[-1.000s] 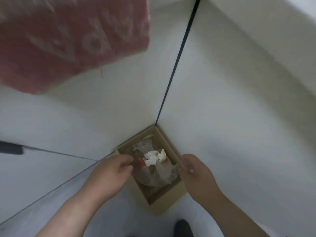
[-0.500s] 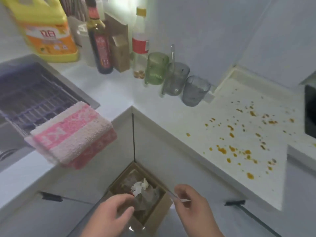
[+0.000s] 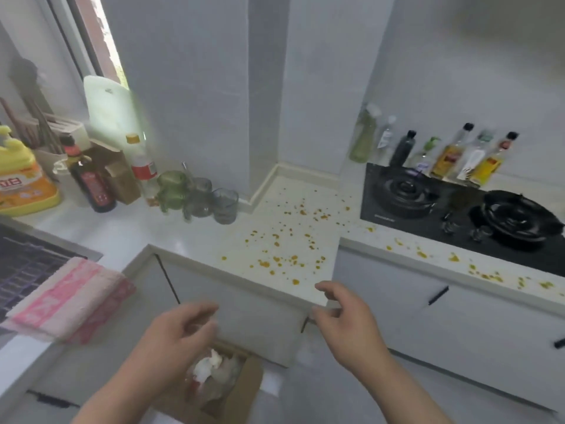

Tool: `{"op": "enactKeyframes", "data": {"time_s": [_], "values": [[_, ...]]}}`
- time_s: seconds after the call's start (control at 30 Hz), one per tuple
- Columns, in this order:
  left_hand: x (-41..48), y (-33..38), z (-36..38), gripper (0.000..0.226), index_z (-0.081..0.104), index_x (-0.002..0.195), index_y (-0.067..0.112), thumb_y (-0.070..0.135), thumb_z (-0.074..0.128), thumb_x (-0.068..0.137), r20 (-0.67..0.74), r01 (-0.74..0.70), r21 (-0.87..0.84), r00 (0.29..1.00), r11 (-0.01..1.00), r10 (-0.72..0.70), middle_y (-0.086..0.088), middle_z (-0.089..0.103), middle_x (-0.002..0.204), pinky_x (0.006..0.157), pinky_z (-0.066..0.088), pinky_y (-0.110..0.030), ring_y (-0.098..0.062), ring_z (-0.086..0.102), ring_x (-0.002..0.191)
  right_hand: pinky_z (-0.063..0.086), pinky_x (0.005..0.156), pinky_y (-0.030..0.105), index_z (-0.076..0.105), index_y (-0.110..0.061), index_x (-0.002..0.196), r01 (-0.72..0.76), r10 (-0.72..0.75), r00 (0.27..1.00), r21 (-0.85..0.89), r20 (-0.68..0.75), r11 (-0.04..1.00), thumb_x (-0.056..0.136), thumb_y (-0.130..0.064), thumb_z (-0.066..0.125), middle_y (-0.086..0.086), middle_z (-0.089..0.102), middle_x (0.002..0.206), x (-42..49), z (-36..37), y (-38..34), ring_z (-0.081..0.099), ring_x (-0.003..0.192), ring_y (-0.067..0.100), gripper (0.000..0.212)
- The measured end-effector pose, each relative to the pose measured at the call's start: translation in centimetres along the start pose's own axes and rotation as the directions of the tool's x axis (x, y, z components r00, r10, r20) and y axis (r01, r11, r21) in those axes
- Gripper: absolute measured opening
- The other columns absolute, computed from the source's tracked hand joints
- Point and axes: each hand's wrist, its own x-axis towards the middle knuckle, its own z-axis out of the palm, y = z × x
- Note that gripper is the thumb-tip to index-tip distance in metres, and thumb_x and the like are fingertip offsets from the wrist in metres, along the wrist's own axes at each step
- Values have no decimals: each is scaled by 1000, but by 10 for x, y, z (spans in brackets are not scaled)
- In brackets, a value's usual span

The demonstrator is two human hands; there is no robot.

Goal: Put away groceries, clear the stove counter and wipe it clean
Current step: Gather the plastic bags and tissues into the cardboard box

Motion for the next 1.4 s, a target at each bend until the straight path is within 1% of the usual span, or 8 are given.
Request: {"op": "enactKeyframes", "data": {"time_s": [0.13,0.4,0.5,0.6,0.83,0.93,1.07,1.4], "values": [[-14,60,38,23,60,94,42,22,67,85,33,-95,34,995,995,94,24,63,101,80,42,-12,8,58,94,47,87,22,53,-39,117,9,-7,998,41,-63,999,90,-24,61,-23,51,109,-31,-69,14,59,97,7,32],[-44,167,151,21,64,92,35,15,66,85,124,-283,40,953,958,277,21,65,98,72,43,-3,13,59,89,39,71,5,51,-52,95,-17,33,973,74,-227,997,89,-23,63,-29,53,105,-105,-212,73,58,97,1,31],[-55,205,198,24,63,87,40,16,66,84,167,-352,31,925,936,342,24,68,92,81,47,-12,16,58,89,38,72,6,54,-47,99,-37,53,954,61,-295,997,90,-24,62,-29,53,105,-133,-263,100,58,98,2,26],[-64,240,242,22,65,99,38,23,67,84,226,-399,0,893,917,389,22,67,101,82,44,-13,8,61,93,38,73,4,55,-46,103,-66,85,930,66,-358,996,90,-24,61,-28,53,109,-160,-307,124,56,99,-2,26],[-67,314,332,23,62,94,48,30,68,82,375,-499,-62,791,864,484,20,65,104,89,47,-21,0,62,98,40,71,1,52,-52,95,-116,147,855,94,-497,989,89,-19,64,-29,55,103,-195,-392,172,58,101,-3,35],[-56,335,366,22,65,94,46,28,69,81,419,-534,-81,748,842,515,17,66,102,86,47,-17,-1,62,97,41,70,1,53,-52,99,-141,192,823,135,-535,981,89,-21,64,-25,57,107,-194,-420,193,60,98,-3,34],[-26,362,414,37,62,96,53,19,70,81,438,-599,-123,683,792,584,32,59,104,80,42,-3,8,57,97,41,73,7,56,-49,102,-171,261,775,205,-575,964,89,-22,64,-19,58,110,-173,-453,226,62,93,-1,31],[100,423,530,48,53,100,61,21,71,80,466,-574,-191,661,796,589,37,55,106,80,41,-1,10,54,100,43,71,1,51,-47,107,-280,296,752,121,-590,952,92,-25,60,-27,56,110,-61,-551,275,56,100,-8,28]]}}
